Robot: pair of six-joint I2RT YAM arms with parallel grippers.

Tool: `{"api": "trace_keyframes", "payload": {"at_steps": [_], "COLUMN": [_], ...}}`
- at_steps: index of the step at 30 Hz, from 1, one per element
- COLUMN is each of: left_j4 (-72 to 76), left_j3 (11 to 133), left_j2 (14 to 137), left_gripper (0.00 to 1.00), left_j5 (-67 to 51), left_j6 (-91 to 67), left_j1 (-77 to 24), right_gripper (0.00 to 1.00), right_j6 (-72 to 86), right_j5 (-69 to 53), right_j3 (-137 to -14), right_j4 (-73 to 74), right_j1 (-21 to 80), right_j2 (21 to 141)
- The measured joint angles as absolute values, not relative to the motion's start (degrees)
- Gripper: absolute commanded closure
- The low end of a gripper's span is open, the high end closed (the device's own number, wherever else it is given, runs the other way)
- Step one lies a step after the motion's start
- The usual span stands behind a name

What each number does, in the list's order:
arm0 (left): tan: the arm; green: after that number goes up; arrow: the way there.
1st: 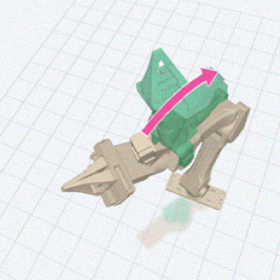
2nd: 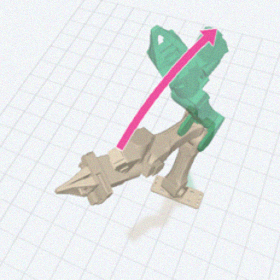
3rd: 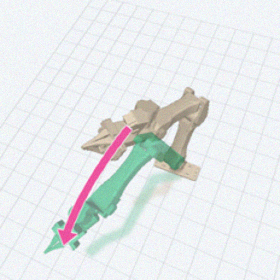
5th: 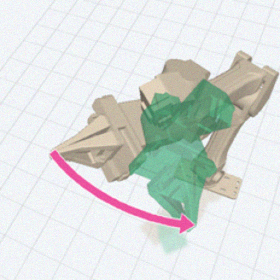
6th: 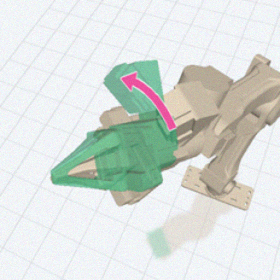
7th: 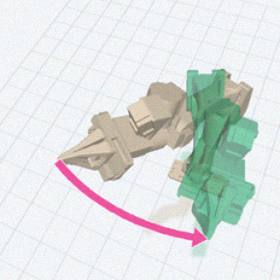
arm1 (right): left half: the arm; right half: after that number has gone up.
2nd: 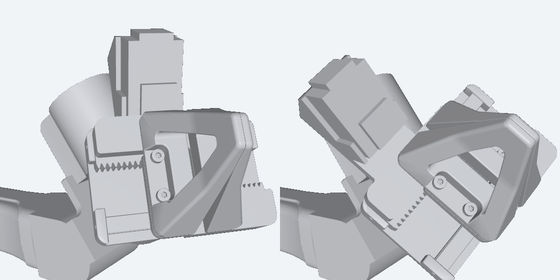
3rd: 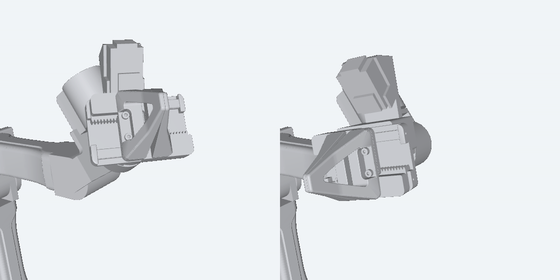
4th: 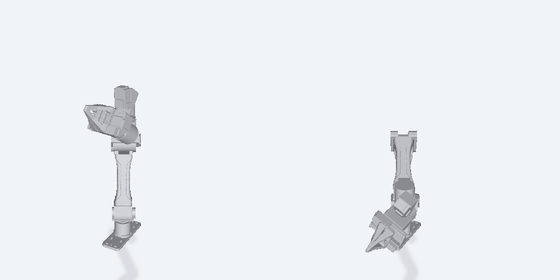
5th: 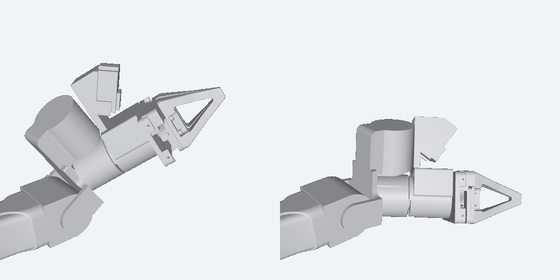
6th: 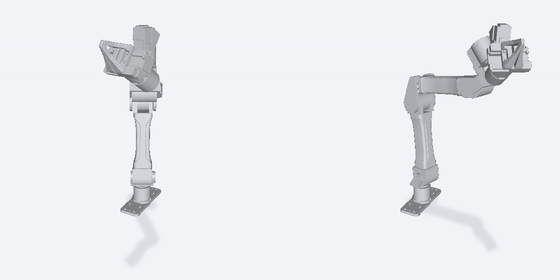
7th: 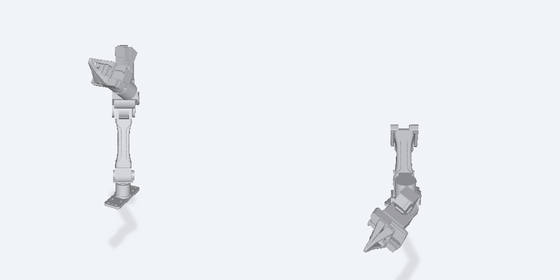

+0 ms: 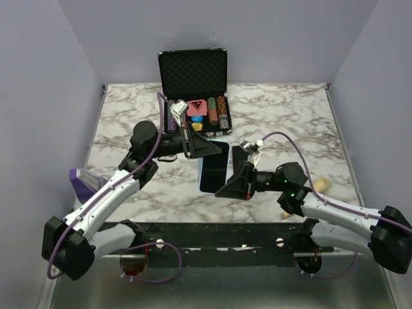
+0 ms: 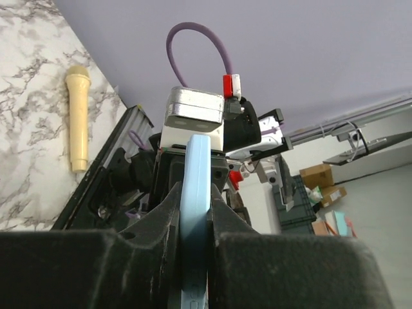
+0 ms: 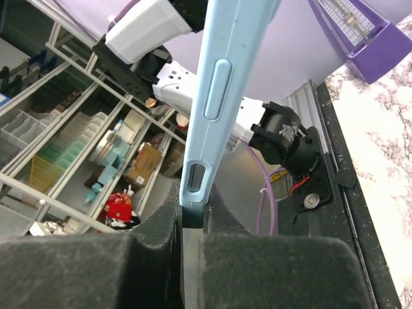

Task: Take the phone out of the phone case
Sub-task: Remove the phone case from the phone.

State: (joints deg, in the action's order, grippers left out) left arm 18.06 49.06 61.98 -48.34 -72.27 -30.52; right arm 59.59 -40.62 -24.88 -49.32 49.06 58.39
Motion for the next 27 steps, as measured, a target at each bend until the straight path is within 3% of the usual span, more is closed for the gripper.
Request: {"api": "trace_keyframes", "payload": {"at_steps": [4,11,16,27], "left_j4": [26.6,54.4,63.1,68.3], "left_j3": [46.2,39.6,39.5,40.6], "left_j2": [62.2,67.9,69.8,68.9], "left_gripper": [1.0,1.0,1.0,1.0], "left_j5": [-49.6,-50.6,-50.2,-48.1], "left_j6": [-78.4,-98.3,-103.5,-102.9], "left_j1": [-30.4,-29.7,-30.9,-31.7], "right_gripper": [0.99,0.99,0.99,0.99], "right_j6": [59.5,58.8,54.9,25.1], "right_j5": [-43.8,-55.1,-61.9,-59.8], "right_j3": [-24.9,-31.3,-36.1,-47.8], "right_j4": [-53.1,-61.9,-62.6,-22.0], "right_j1": [49.0,48.0,48.3,49.6], "right_j2": [59.5,68.9,71.8,66.5]}}
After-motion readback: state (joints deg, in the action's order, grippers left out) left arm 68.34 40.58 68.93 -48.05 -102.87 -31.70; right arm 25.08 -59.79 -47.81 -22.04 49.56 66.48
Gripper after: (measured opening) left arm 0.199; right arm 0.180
